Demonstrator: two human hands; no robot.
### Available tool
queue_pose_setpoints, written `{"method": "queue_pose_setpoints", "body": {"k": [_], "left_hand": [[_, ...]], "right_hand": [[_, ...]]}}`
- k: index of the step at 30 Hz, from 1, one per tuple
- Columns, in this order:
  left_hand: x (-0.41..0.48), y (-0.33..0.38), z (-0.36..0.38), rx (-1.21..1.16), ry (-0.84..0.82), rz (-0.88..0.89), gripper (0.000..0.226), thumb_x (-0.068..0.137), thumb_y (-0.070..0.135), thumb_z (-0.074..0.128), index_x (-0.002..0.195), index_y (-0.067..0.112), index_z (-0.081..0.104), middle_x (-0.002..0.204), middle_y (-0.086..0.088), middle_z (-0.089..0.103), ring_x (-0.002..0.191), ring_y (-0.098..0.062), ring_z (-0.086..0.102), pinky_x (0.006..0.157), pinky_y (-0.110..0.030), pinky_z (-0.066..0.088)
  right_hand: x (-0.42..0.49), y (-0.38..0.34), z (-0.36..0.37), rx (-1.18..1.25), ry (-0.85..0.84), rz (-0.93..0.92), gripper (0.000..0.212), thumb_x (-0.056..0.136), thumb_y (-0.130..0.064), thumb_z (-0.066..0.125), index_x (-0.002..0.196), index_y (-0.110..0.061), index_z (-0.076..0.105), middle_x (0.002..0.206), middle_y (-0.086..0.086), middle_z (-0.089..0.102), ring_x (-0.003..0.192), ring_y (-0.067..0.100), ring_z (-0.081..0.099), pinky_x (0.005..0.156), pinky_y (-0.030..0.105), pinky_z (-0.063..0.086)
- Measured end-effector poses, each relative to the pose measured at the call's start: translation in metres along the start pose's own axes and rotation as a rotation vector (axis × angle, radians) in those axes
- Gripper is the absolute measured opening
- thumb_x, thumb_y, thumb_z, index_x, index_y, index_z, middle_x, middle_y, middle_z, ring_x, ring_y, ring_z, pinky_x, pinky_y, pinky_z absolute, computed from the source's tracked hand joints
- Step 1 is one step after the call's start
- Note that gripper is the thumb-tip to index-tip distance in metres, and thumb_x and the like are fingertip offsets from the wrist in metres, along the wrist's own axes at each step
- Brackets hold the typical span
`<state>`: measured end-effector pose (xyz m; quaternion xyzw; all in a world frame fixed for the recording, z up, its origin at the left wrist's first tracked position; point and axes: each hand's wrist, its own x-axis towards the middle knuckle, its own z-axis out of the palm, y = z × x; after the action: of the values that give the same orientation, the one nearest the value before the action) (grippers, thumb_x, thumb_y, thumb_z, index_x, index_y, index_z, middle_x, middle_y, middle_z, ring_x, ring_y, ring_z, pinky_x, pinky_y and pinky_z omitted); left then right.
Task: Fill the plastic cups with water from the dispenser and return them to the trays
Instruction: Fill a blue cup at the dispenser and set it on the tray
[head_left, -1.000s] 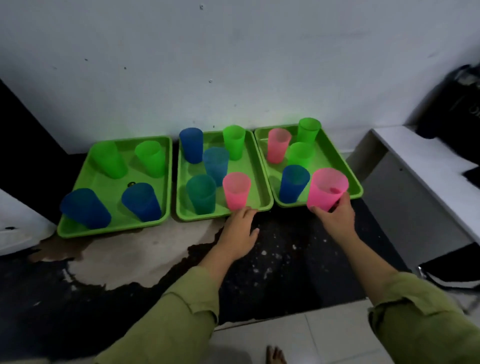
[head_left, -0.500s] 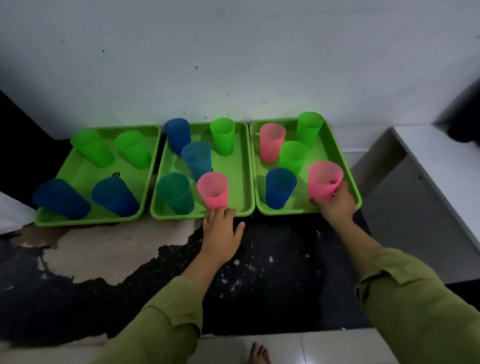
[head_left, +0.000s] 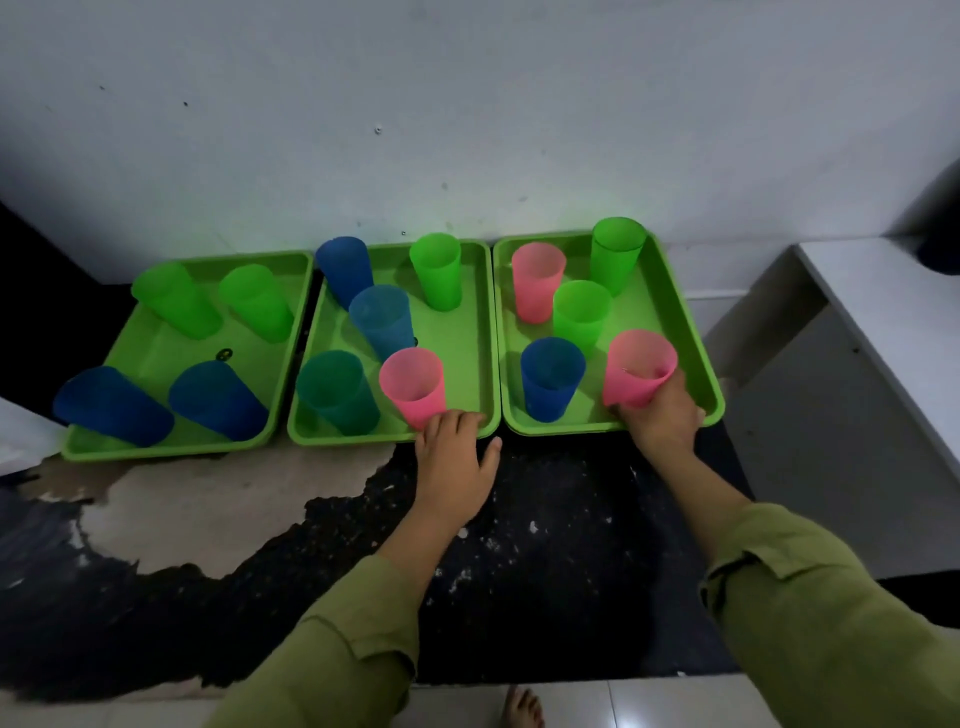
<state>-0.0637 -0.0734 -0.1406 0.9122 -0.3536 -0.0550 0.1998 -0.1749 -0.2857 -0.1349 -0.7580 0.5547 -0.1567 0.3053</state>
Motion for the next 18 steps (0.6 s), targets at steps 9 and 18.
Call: {"method": "queue_pose_setpoints", "body": {"k": [9, 18], "left_hand": [[0.047, 0.042, -0.001, -0.313, -0.085, 0.066, 0.080, 0.078, 0.035, 0.072, 0.140, 0.010, 0.027, 0.142, -0.006, 0.038, 0.132, -0.021, 0.033, 0.109, -0.029, 0.027], [0.072, 0.057, 0.006, -0.551, -0.135, -0.037, 0.080, 0.066, 0.020, 0.083, 0.132, 0.013, 0.038, 0.130, -0.004, 0.051, 0.119, -0.021, 0.047, 0.094, -0.023, 0.035]], "right_hand": [[-0.018, 0.014, 0.001, 0.002, 0.123, -0.102, 0.069, 0.068, -0.024, 0.081, 0.122, 0.001, 0.045, 0.111, 0.022, 0.061, 0.107, 0.040, 0.054, 0.099, 0.045, 0.034], [-0.046, 0.020, 0.006, 0.129, 0.156, -0.186, 0.054, 0.077, -0.021, 0.074, 0.120, 0.001, 0.049, 0.116, 0.016, 0.055, 0.113, 0.029, 0.047, 0.096, 0.034, 0.037]]}}
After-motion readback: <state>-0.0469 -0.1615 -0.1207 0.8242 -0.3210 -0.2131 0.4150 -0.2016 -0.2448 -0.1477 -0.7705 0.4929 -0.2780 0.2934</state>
